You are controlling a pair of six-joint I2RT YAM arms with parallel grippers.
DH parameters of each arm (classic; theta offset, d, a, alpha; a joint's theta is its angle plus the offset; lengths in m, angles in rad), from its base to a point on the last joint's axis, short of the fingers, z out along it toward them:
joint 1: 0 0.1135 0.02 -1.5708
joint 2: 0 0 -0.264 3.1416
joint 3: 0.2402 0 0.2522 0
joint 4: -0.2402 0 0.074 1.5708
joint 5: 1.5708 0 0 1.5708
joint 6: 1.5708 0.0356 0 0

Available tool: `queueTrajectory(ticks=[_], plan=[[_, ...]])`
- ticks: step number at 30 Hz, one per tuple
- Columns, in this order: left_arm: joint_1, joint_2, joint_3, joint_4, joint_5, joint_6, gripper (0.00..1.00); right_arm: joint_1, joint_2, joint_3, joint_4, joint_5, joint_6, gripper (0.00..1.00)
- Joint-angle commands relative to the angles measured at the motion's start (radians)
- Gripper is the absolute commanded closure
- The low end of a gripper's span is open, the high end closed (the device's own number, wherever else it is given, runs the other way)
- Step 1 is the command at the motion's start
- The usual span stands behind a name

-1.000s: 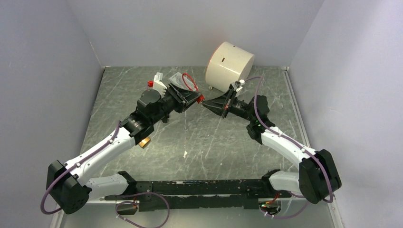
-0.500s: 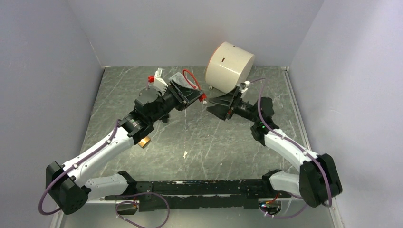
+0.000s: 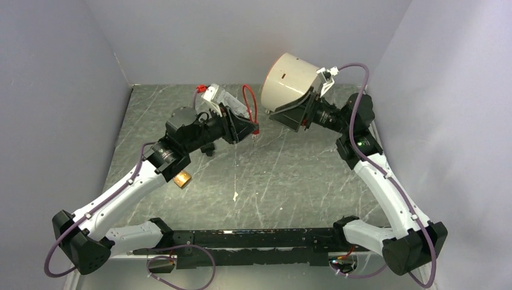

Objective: Unlock with the key

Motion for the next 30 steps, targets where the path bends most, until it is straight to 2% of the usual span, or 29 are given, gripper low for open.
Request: queueTrajectory(ticks=[1,5,9,12,14,18,20,22,25,30], plan=[[0.000,-0.035,-0.049,0.219,0.178,0.194,0.97,0.035,0.040,0.102,-0.123,-0.016,-0.223,0.17],[-0.001,-0.033,-0.065,0.290,0.269,0.229,0.97,0.050,0.081,0.145,-0.065,-0.149,-0.210,0.16],[0.000,-0.012,-0.053,0.306,0.339,0.219,0.97,0.092,0.076,0.174,-0.084,-0.166,-0.268,0.17],[0.000,0.003,-0.059,0.334,0.388,0.207,0.98,0.132,0.088,0.204,-0.140,-0.133,-0.324,0.22],[-0.001,0.011,-0.065,0.348,0.416,0.206,0.98,0.147,0.096,0.211,-0.155,-0.104,-0.340,0.35],[-0.001,0.024,-0.060,0.320,0.446,0.214,0.95,0.148,0.075,0.170,-0.079,-0.080,-0.307,0.73],[-0.001,0.026,-0.055,0.302,0.436,0.197,0.86,0.149,0.065,0.159,-0.074,-0.065,-0.311,0.90],[0.000,0.030,-0.050,0.288,0.415,0.157,0.74,0.148,0.055,0.146,-0.074,-0.049,-0.320,1.00],[0.000,0.031,-0.065,0.303,0.417,0.115,0.54,0.148,0.029,0.118,-0.065,-0.010,-0.329,1.00],[-0.001,0.025,-0.103,0.311,0.443,0.128,0.39,0.148,-0.007,0.085,-0.048,0.038,-0.328,1.00]])
